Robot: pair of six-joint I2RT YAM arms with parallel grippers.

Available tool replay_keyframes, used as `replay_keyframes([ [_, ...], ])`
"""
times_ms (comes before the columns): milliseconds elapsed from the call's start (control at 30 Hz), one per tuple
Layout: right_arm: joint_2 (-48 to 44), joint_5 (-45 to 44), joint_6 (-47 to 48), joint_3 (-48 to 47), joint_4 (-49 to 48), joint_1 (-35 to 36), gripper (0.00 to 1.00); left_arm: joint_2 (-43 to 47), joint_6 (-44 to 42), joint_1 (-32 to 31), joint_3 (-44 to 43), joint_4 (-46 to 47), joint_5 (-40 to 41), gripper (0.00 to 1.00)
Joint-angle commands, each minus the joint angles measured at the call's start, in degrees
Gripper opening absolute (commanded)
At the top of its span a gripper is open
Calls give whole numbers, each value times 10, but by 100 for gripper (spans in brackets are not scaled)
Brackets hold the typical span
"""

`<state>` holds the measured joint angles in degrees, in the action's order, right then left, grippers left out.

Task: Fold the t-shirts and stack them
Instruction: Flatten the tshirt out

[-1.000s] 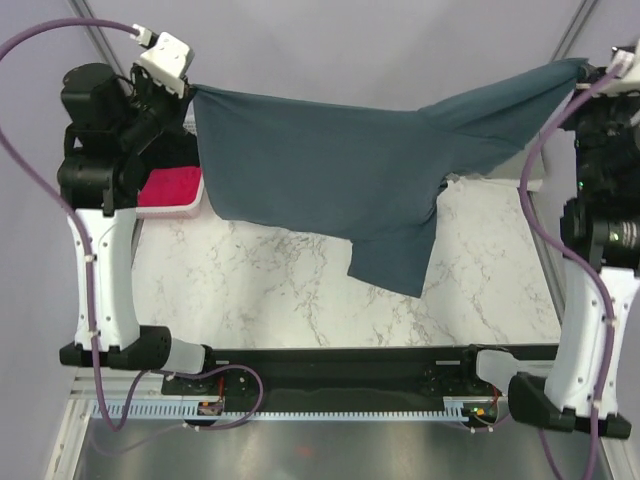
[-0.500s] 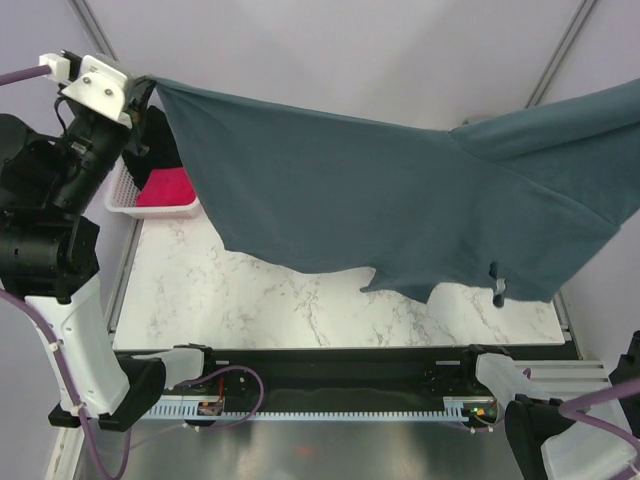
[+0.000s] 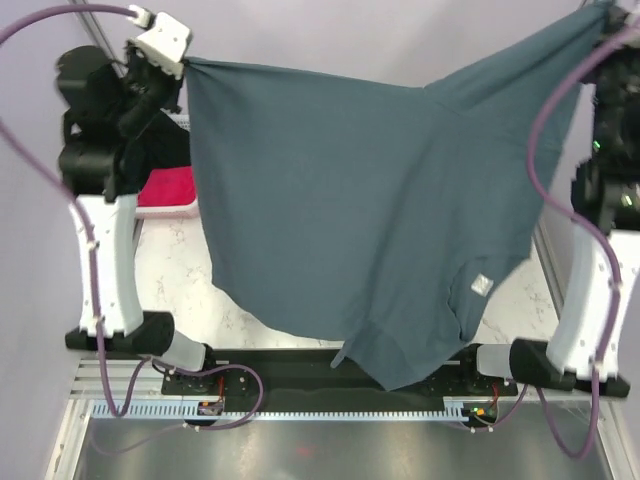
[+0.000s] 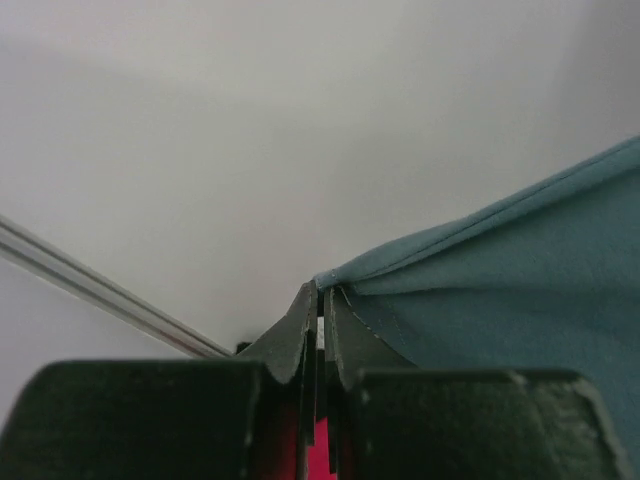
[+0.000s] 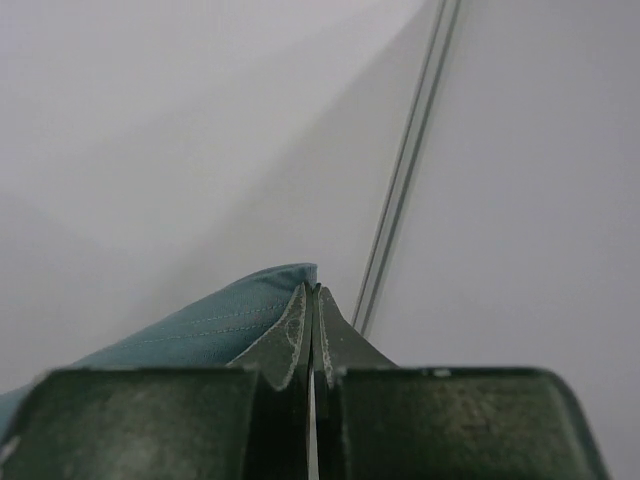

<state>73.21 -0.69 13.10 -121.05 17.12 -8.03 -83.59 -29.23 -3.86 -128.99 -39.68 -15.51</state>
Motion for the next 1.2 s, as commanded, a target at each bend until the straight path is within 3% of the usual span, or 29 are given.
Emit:
replay_keyframes([
  [0,74,-2,-25,22,-29,-1,0,-57,-21,5,27,18,30,2],
  [233,229,45,-30,37,-52,0,0,-202,-31,12,44,26,25,2],
  [367,322,48,-8,92,-65,18,0,-300,-43,11,57,43,12,2],
  [533,444,16,10,65,-86,44,0,-438,-41,10,-21,52,20,2],
  [633,487,-16,23,7,-89,51,0,-467,-43,10,-68,55,28,2],
  [800,460,-42,24,-28,-75,56,0,-405,-30,10,-22,55,30,2],
  [933,354,-33,7,43,-61,56,0,-287,-15,9,87,58,14,2],
  [1167,120,-20,4,250,-11,57,0,-63,5,-12,324,48,-21,2],
])
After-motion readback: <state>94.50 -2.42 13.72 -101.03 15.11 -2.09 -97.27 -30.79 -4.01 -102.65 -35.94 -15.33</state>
